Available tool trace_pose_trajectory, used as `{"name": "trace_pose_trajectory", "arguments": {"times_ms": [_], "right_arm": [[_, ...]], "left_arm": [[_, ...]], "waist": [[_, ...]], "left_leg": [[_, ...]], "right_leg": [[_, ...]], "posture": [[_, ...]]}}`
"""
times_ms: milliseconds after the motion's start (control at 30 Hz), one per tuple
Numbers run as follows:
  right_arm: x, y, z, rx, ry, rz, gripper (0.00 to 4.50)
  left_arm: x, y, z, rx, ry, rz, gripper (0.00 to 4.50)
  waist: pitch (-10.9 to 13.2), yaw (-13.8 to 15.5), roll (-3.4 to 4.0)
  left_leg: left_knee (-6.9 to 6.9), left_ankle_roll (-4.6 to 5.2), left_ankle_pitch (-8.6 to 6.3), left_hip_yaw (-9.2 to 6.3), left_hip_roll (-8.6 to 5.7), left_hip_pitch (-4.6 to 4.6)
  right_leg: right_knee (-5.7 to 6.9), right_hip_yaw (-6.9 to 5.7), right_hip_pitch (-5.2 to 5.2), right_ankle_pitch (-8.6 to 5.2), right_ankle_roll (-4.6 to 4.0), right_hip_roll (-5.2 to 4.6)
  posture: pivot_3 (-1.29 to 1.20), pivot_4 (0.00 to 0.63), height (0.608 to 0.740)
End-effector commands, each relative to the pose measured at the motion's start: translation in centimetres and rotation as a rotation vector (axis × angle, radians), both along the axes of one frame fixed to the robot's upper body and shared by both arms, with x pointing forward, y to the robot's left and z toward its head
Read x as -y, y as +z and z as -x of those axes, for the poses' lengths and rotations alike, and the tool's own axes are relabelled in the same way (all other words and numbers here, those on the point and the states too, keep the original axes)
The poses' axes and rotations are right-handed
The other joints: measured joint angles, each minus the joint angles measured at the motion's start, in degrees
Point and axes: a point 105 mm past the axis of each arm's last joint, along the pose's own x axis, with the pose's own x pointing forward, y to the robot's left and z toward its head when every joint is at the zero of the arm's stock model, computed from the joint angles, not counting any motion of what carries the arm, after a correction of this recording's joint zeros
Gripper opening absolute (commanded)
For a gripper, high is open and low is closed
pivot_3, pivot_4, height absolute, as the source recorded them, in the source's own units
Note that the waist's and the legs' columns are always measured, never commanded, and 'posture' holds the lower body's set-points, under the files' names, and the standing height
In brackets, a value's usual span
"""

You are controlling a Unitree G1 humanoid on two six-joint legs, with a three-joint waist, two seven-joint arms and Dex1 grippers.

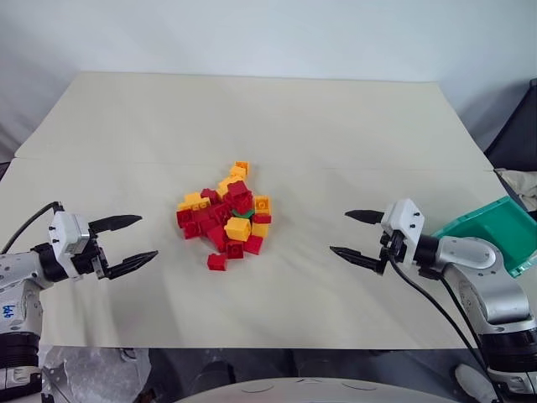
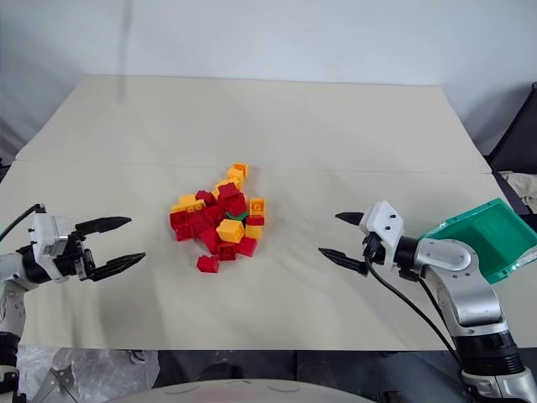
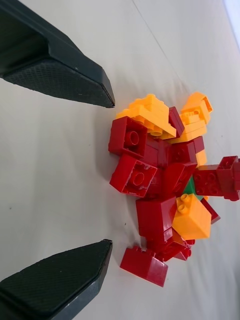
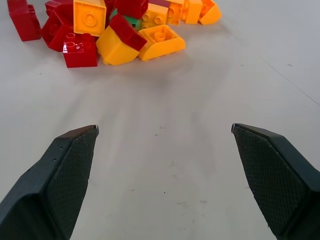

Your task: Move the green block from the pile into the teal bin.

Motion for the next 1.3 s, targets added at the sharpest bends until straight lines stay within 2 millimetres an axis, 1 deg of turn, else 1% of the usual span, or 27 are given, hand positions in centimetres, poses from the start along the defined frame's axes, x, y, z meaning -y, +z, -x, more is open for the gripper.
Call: {"name": "trace_pose_trajectory", "arguments": {"times_ms": [33,100,133,200,300,333,400,433,467,500,567,600,633,667,700,733,800,867,900,1033,1067,1100,1167,1200,1300], "right_arm": [[-0.7,1.8,-0.1,0.053,0.003,-0.037,4.48],[-1.2,2.0,-0.2,0.040,-0.007,-0.047,4.48],[-1.3,2.1,-0.3,0.028,-0.018,-0.045,4.48],[-2.0,2.4,-0.2,0.020,-0.026,-0.050,4.48],[-5.2,3.8,0.7,-0.013,0.030,-0.102,4.48],[-6.2,4.0,1.1,-0.060,0.052,-0.121,4.48],[-7.5,4.0,1.6,-0.125,0.074,-0.119,4.48],[-8.7,4.2,2.0,-0.147,0.090,-0.121,4.10],[-9.8,4.5,2.2,-0.155,0.100,-0.133,3.89],[-10.5,4.8,2.3,-0.162,0.105,-0.141,3.56],[-13.0,5.2,2.3,-0.161,0.145,-0.157,2.85],[-14.2,5.0,2.3,-0.173,0.165,-0.151,2.53],[-15.1,4.9,2.4,-0.182,0.176,-0.145,2.16],[-15.8,4.8,2.4,-0.193,0.184,-0.140,2.16],[-16.1,4.7,2.4,-0.198,0.189,-0.137,1.75],[-16.6,4.5,2.3,-0.202,0.193,-0.135,1.62],[-19.4,3.6,2.1,-0.222,0.222,-0.136,0.95],[-21.3,3.4,1.6,-0.221,0.232,-0.144,0.30],[-21.8,3.4,1.0,-0.217,0.220,-0.155,0.07],[-23.2,3.1,-1.7,-0.195,0.161,-0.178,0.07],[-23.4,3.1,-2.1,-0.190,0.153,-0.182,0.07],[-23.5,3.1,-3.0,-0.183,0.128,-0.191,0.07],[-23.2,2.8,-4.7,-0.167,0.068,-0.197,0.07],[-23.1,2.7,-5.3,-0.162,0.048,-0.198,0.07],[-21.8,2.0,-7.3,-0.132,-0.041,-0.182,0.07]], "left_arm": [[0.2,1.0,0.2,0.026,-0.005,0.009,4.50],[0.1,1.3,-0.1,0.033,0.042,0.016,4.50],[0.1,1.5,-0.1,-0.024,0.048,0.074,4.50],[0.3,1.6,-0.2,-0.042,0.056,0.086,4.50],[0.8,1.6,-0.2,-0.025,0.039,0.049,4.50],[1.0,1.6,-0.2,-0.026,0.029,0.055,4.50],[1.3,2.0,-0.1,-0.016,-0.001,0.075,4.50],[1.4,2.1,-0.2,-0.001,-0.015,0.069,4.50],[1.5,2.4,-0.3,0.020,-0.023,0.068,4.50],[1.6,2.6,-0.4,0.034,-0.028,0.068,4.50],[1.8,2.6,-0.5,0.043,-0.053,0.070,4.50],[1.8,2.6,-0.4,0.049,-0.068,0.070,4.50],[1.9,2.7,-0.4,0.054,-0.079,0.071,4.50],[1.9,2.7,-0.4,0.058,-0.086,0.072,4.50],[1.9,2.7,-0.4,0.059,-0.090,0.073,4.50],[1.9,2.7,-0.4,0.059,-0.097,0.078,4.50],[2.0,3.0,-0.3,0.049,-0.138,0.110,4.50],[2.1,3.1,-0.3,0.040,-0.159,0.118,4.50],[2.1,3.1,-0.3,0.036,-0.162,0.118,4.50],[2.2,3.2,-0.3,0.031,-0.177,0.134,4.50],[2.3,3.2,-0.3,0.031,-0.176,0.136,4.50],[2.3,3.2,-0.3,0.031,-0.176,0.136,4.50],[2.4,3.2,-0.4,0.037,-0.175,0.137,4.50],[2.4,3.2,-0.4,0.040,-0.174,0.137,4.50],[2.4,3.3,-0.6,0.050,-0.168,0.136,4.50]], "waist": [[0.0,0.0,0.00],[0.0,0.0,0.01],[0.0,0.0,0.01],[0.0,0.0,0.03],[0.0,-0.2,0.03],[0.0,-0.2,0.04],[0.0,-0.2,0.05],[0.0,-0.1,0.05],[0.0,-0.1,0.05],[0.0,-0.1,0.05],[0.0,-0.1,0.05],[0.0,-0.3,0.05],[0.0,-0.3,0.06],[0.0,-0.3,0.06],[0.0,-0.3,0.06],[0.0,-0.3,0.06],[0.0,-0.3,0.05],[0.0,-0.8,0.04],[0.0,-1.0,0.04],[0.0,-1.7,0.01],[0.0,-1.7,-0.01],[0.0,-1.8,-0.01],[0.0,-1.9,0.00],[0.0,-1.9,0.00],[0.0,-2.1,0.01]], "left_leg": [[0.00,0.00,0.00,0.00,0.00,0.00],[0.01,0.00,0.00,0.00,0.01,0.00],[0.01,0.00,0.00,0.00,0.02,0.00],[0.03,0.00,0.00,-0.01,0.03,-0.01],[0.04,0.00,0.00,-0.02,0.04,-0.01],[0.04,0.00,0.00,-0.01,0.05,-0.01],[0.03,0.00,0.00,-0.02,0.09,-0.01],[0.03,0.00,0.00,-0.05,0.09,-0.01],[0.04,0.00,0.00,-0.05,0.08,-0.01],[0.04,0.00,0.00,-0.05,0.07,-0.02],[0.08,0.00,0.00,-0.05,0.07,-0.05],[0.08,0.00,0.00,-0.06,0.07,-0.06],[0.09,0.00,0.00,-0.03,0.06,-0.05],[0.08,0.00,0.00,-0.03,0.06,-0.06],[0.07,0.00,0.00,-0.03,0.07,-0.06],[0.06,0.00,0.00,-0.04,0.07,-0.07],[0.05,0.00,0.00,-0.03,0.06,-0.12],[0.10,0.00,0.00,0.04,0.04,-0.12],[0.11,0.00,0.00,0.04,0.05,-0.13],[0.12,0.00,0.00,0.04,0.04,-0.13],[0.12,0.00,0.00,0.05,0.04,-0.13],[0.12,0.00,0.00,0.05,0.04,-0.13],[0.10,0.00,0.00,0.05,0.06,-0.13],[0.09,-0.01,0.00,0.05,0.07,-0.13],[0.07,-0.01,0.00,0.06,0.07,-0.13]], "right_leg": [[0.00,0.00,0.00,0.00,0.00,0.00],[0.02,0.01,0.00,0.00,0.00,0.00],[0.04,0.02,-0.01,0.00,0.00,0.00],[0.06,0.01,-0.02,0.00,0.00,0.01],[0.07,0.02,-0.04,0.00,0.00,0.01],[0.10,0.03,-0.07,0.00,0.00,0.03],[0.14,0.03,-0.09,-0.01,-0.03,0.06],[0.14,0.01,-0.09,-0.02,-0.04,0.06],[0.14,0.00,-0.10,-0.03,-0.05,0.04],[0.15,-0.01,-0.10,-0.03,-0.06,0.02],[0.16,-0.02,-0.12,-0.03,-0.06,0.01],[0.16,-0.03,-0.12,-0.03,-0.06,0.01],[0.16,-0.01,-0.13,-0.03,-0.06,0.01],[0.16,-0.01,-0.14,-0.03,-0.06,0.02],[0.15,-0.03,-0.15,-0.05,-0.09,0.03],[0.15,-0.05,-0.15,-0.05,-0.10,0.03],[0.26,-0.12,-0.15,-0.05,-0.10,-0.02],[0.29,-0.20,-0.19,-0.05,-0.09,-0.07],[0.31,-0.21,-0.20,-0.05,-0.09,-0.06],[0.39,-0.29,-0.19,-0.04,-0.08,-0.12],[0.38,-0.32,-0.19,-0.03,-0.07,-0.14],[0.38,-0.36,-0.19,-0.03,-0.07,-0.16],[0.36,-0.41,-0.20,-0.03,-0.07,-0.17],[0.36,-0.42,-0.21,-0.04,-0.07,-0.17],[0.36,-0.51,-0.21,-0.04,-0.07,-0.23]], "posture": [[0.00,0.150,0.740],[0.00,0.150,0.740],[0.00,0.150,0.740],[0.00,0.150,0.740],[0.00,0.150,0.740],[0.00,0.150,0.740],[0.00,0.150,0.740],[0.00,0.150,0.740],[0.00,0.150,0.740],[0.00,0.150,0.740],[0.00,0.150,0.740],[0.00,0.150,0.740],[0.00,0.150,0.740],[0.00,0.150,0.740],[0.00,0.150,0.740],[0.00,0.150,0.740],[0.00,0.150,0.740],[0.00,0.150,0.740],[0.00,0.150,0.740],[0.00,0.150,0.740],[0.00,0.150,0.740],[0.00,0.150,0.740],[0.00,0.150,0.740],[0.00,0.150,0.740],[0.00,0.150,0.740]]}}
